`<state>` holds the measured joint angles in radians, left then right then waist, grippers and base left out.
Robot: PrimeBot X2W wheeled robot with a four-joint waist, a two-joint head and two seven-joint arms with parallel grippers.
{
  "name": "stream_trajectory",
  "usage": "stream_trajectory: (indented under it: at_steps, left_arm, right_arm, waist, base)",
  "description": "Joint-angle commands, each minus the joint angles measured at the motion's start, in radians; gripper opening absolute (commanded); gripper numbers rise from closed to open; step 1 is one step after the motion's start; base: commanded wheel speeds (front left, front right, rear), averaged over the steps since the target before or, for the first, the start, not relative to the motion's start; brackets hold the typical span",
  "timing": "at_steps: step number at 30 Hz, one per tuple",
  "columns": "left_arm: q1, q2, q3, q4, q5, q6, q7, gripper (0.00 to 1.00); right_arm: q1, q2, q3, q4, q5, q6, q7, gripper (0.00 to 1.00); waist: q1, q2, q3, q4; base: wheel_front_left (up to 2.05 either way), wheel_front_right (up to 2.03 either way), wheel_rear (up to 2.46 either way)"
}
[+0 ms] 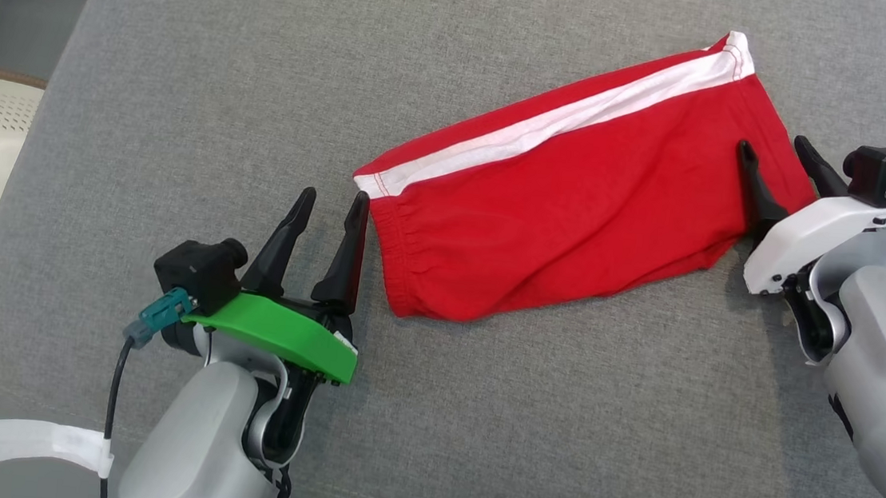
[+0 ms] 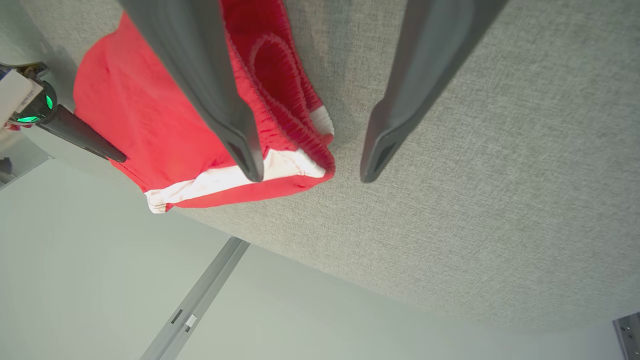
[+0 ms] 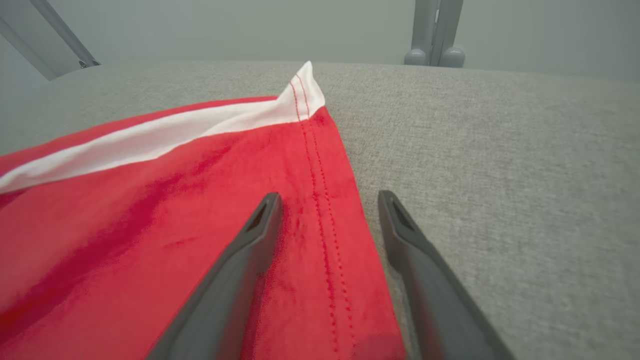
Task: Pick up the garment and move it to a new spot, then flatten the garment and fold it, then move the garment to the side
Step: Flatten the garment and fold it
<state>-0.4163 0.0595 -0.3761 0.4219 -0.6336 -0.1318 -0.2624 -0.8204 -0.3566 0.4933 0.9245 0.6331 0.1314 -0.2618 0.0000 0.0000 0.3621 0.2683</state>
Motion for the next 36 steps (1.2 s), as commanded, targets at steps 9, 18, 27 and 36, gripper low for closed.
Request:
stream_trajectory:
  at_steps: [9, 18, 27, 36]
  left_arm:
    - [0.018, -0.004, -0.001, -0.002, 0.011, 0.003, -0.003, 1.00]
    - [0.042, 0.001, 0.011, 0.004, 0.022, 0.003, -0.003, 1.00]
    - [0.086, 0.012, 0.016, 0.009, 0.021, 0.003, -0.003, 1.00]
    - [0.148, 0.024, 0.045, 0.013, 0.021, 0.003, -0.003, 1.00]
  right_arm:
    - [0.002, 0.058, 0.026, 0.149, -0.025, -0.001, 0.033, 0.43]
    - [0.003, 0.072, 0.002, 0.198, 0.012, -0.002, 0.010, 0.00]
    - [0.083, 0.074, -0.079, 0.153, 0.056, -0.002, -0.002, 0.00]
    - [0.276, 0.097, -0.240, 0.034, 0.026, -0.002, -0.003, 0.00]
  waist:
    - [0.0000, 0.0000, -0.006, 0.026]
    - [0.0000, 0.0000, -0.049, 0.015]
    - [0.0000, 0.0000, -0.132, -0.050]
    - [0.0000, 0.0000, -0.219, -0.148]
  base:
    - [0.00, 0.00, 0.00]
    - [0.00, 0.00, 0.00]
    - [0.00, 0.00, 0.00]
    - [0.00, 0.00, 0.00]
